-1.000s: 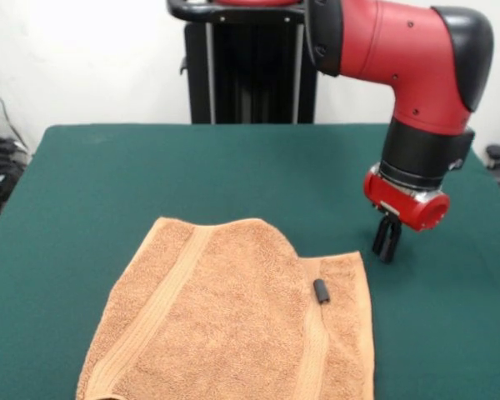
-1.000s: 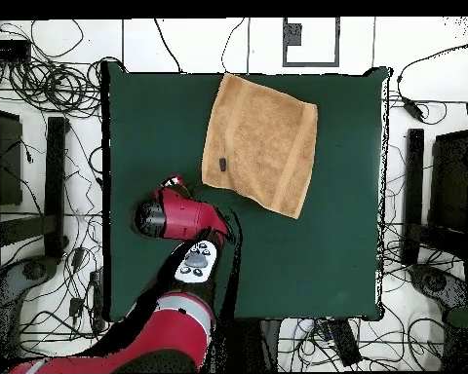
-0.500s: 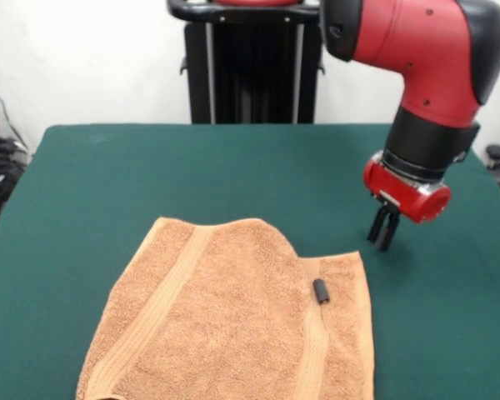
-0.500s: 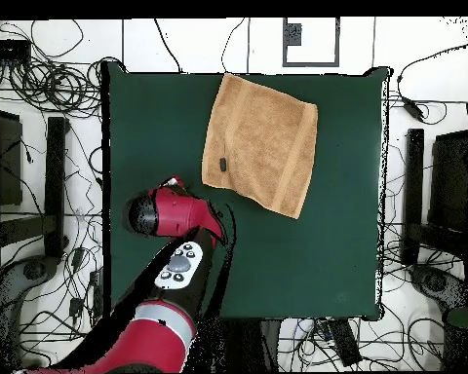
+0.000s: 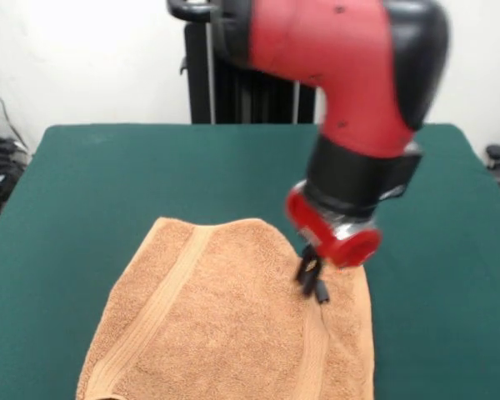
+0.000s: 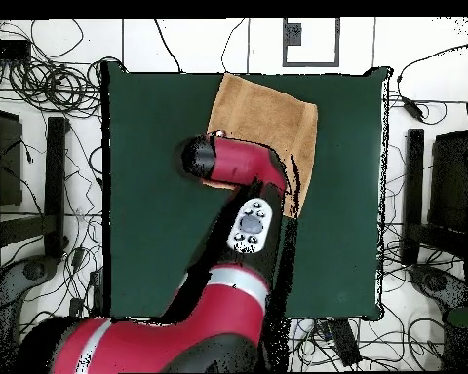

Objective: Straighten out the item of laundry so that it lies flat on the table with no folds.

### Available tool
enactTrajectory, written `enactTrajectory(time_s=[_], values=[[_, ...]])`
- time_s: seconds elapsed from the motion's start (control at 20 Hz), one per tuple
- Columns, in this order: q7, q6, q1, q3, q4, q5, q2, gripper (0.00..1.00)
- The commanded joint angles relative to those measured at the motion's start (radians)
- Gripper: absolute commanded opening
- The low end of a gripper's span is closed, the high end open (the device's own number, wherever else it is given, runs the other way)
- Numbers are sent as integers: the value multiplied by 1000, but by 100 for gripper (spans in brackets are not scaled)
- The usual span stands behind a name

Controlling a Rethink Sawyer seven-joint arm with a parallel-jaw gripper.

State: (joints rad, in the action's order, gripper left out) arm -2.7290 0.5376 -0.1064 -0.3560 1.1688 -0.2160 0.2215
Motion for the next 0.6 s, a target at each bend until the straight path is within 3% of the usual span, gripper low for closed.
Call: enactTrajectory(time_s=[0.05,0.3,0.6], values=[[200,221,101,123,-381,77,-178,0],[192,376,123,109,-619,92,-286,0],[265,407,147,80,-851,146,-427,0]])
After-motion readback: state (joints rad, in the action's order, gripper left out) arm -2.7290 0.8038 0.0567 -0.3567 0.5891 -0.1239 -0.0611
